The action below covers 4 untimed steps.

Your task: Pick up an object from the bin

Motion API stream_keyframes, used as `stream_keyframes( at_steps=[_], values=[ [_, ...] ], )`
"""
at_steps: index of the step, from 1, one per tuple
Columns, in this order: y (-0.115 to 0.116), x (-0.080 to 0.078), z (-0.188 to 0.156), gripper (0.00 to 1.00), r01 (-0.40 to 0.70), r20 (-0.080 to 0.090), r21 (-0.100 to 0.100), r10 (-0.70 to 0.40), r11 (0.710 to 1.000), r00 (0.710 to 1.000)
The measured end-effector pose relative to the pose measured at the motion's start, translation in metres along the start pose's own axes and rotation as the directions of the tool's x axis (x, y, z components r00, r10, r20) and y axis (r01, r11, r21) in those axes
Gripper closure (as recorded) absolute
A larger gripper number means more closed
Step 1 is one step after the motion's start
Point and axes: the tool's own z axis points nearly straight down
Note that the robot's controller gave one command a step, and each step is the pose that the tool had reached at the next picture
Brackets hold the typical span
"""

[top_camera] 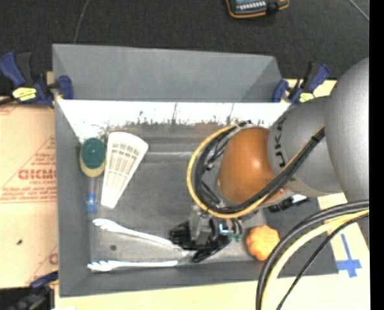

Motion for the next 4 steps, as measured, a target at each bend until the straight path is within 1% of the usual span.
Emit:
stream_keyframes(
  at_steps=[1, 2, 3, 4],
  values=[
    [0.006, 0.003, 0.000, 1.00, -0.008, 0.002, 0.001, 0.008, 1.000, 1.000],
    [0.014, 0.002, -0.001, 1.00, 0.018, 0.001, 0.000, -0.018, 1.000, 1.000],
    [-0.017, 0.029, 0.000, 1.00, 0.334, 0.007, 0.002, -0.334, 0.943, 0.942],
    [0.000, 0.003, -0.012, 1.00, 0.109, 0.012, -0.003, -0.109, 0.994, 0.994]
  ],
)
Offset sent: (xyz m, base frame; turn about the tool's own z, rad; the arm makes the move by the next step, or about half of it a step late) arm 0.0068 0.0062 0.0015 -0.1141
